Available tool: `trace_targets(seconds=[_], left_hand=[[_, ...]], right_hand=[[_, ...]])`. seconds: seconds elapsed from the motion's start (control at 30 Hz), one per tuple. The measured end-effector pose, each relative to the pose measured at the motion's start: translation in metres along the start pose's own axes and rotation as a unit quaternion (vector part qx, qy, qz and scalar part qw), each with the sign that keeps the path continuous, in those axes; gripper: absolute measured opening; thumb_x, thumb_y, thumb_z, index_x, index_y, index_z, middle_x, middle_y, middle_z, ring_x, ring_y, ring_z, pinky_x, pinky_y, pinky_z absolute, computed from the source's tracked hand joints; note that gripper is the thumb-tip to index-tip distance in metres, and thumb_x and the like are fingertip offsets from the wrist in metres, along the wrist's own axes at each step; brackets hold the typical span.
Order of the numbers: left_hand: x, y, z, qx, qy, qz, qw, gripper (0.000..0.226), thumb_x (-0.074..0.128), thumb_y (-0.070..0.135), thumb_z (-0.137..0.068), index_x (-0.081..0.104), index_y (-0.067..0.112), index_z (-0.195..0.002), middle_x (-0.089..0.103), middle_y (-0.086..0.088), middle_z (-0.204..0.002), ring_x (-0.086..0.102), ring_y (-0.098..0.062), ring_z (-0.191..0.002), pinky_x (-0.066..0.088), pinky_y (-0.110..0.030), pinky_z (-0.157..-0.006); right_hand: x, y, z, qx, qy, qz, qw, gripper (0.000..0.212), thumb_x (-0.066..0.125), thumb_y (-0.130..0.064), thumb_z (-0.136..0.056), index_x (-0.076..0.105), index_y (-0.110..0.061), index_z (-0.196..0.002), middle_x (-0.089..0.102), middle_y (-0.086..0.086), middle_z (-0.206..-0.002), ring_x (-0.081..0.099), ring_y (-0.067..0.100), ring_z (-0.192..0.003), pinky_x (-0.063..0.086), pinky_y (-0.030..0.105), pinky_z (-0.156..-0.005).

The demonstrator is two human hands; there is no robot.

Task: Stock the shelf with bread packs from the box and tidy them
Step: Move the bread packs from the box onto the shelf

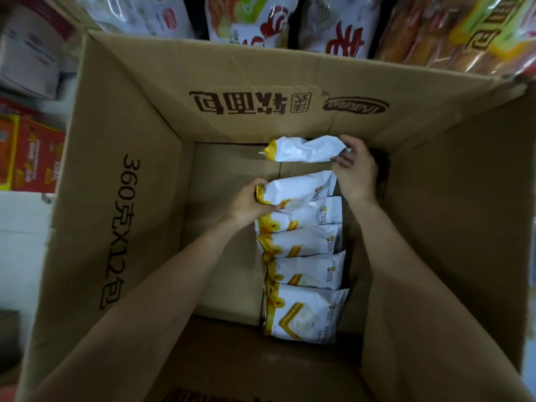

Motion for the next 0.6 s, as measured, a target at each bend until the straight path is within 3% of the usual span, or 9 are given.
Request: trace_targets(seconds=[0.07,0.17,0.23,0.3,0.37,0.43,0.5,0.6], left_hand=[[-0.008,-0.006,0.005,0.01,0.017,0.042,0.999,0.039,0.084,0.023,-0.068,0.055,0.024,-0.094,0.061,0.002,-0.088,0.059,-0.015,-0.086,0.049,-0.037,-0.079],[-0.026,-0.008,0.015,0.048,0.054,-0.002,0.997,0.028,0.08,0.028,-0.073,0.058,0.024,-0.091,0.062,0.006,-0.083,0.06,-0.013,-0.08,0.051,-0.04,-0.078],[-0.041,-0.004,0.024,0.076,0.086,-0.027,0.993,0.024,0.077,0.024,-0.077,0.059,0.021,-0.093,0.061,0.008,-0.085,0.059,-0.012,-0.081,0.049,-0.039,-0.078],[-0.06,0.002,0.037,0.098,0.122,-0.041,0.987,0.025,0.075,0.023,-0.08,0.06,0.016,-0.099,0.062,0.005,-0.089,0.06,-0.016,-0.086,0.048,-0.036,-0.078],[-0.082,0.01,0.053,0.114,0.156,-0.065,0.979,0.028,0.072,0.024,-0.083,0.06,0.012,-0.105,0.063,0.002,-0.094,0.062,-0.02,-0.091,0.048,-0.036,-0.078],[-0.104,0.02,0.073,0.124,0.189,-0.094,0.97,0.031,0.069,0.028,-0.085,0.059,0.011,-0.108,0.066,-0.003,-0.095,0.063,-0.022,-0.089,0.049,-0.038,-0.076],[-0.127,0.035,0.096,0.12,0.221,-0.096,0.963,0.033,0.068,0.032,-0.086,0.059,0.01,-0.109,0.068,-0.007,-0.092,0.063,-0.023,-0.084,0.05,-0.039,-0.072],[-0.15,0.063,0.131,0.095,0.239,-0.01,0.966,0.03,0.071,0.027,-0.084,0.059,0.009,-0.105,0.065,-0.003,-0.088,0.061,-0.019,-0.082,0.048,-0.031,-0.071]], right_hand=[[-0.001,0.004,-0.005,-0.003,-0.023,0.057,0.998,0.04,0.06,0.001,-0.084,0.06,-0.016,-0.12,0.064,0.002,-0.106,0.062,0.01,-0.096,0.051,0.026,-0.088],[-0.006,-0.003,-0.008,-0.027,0.011,0.1,0.995,0.02,0.061,-0.005,-0.083,0.069,-0.013,-0.1,0.068,0.0,-0.088,0.066,0.017,-0.088,0.054,0.04,-0.087],[-0.011,-0.019,-0.002,-0.078,0.039,0.138,0.987,0.013,0.06,-0.01,-0.085,0.07,-0.011,-0.092,0.07,0.004,-0.082,0.064,0.016,-0.079,0.054,0.036,-0.078],[-0.014,-0.048,0.017,-0.183,0.069,0.229,0.954,0.015,0.058,-0.019,-0.087,0.069,-0.01,-0.089,0.068,0.008,-0.078,0.054,0.017,-0.074,0.045,0.031,-0.07],[-0.019,-0.085,0.045,-0.285,0.101,0.284,0.91,0.02,0.057,-0.024,-0.089,0.069,-0.008,-0.086,0.064,0.008,-0.073,0.046,0.024,-0.076,0.034,0.026,-0.07],[-0.029,-0.119,0.073,-0.34,0.123,0.298,0.883,0.021,0.055,-0.024,-0.09,0.069,-0.009,-0.086,0.064,0.006,-0.073,0.05,0.029,-0.083,0.03,0.027,-0.074],[-0.045,-0.146,0.097,-0.336,0.125,0.287,0.888,0.023,0.051,-0.024,-0.093,0.066,-0.008,-0.089,0.065,0.008,-0.078,0.054,0.03,-0.087,0.031,0.031,-0.076],[-0.076,-0.184,0.127,-0.265,0.099,0.209,0.936,0.028,0.045,-0.026,-0.097,0.061,-0.004,-0.091,0.056,0.007,-0.076,0.049,0.019,-0.073,0.03,0.028,-0.063]])
Point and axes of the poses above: each hand's wrist, its own z-axis away from the middle knuckle, its own x-axis out of the palm, y = z × x, the point moved 4 cm from there along -z, towards the middle knuckle
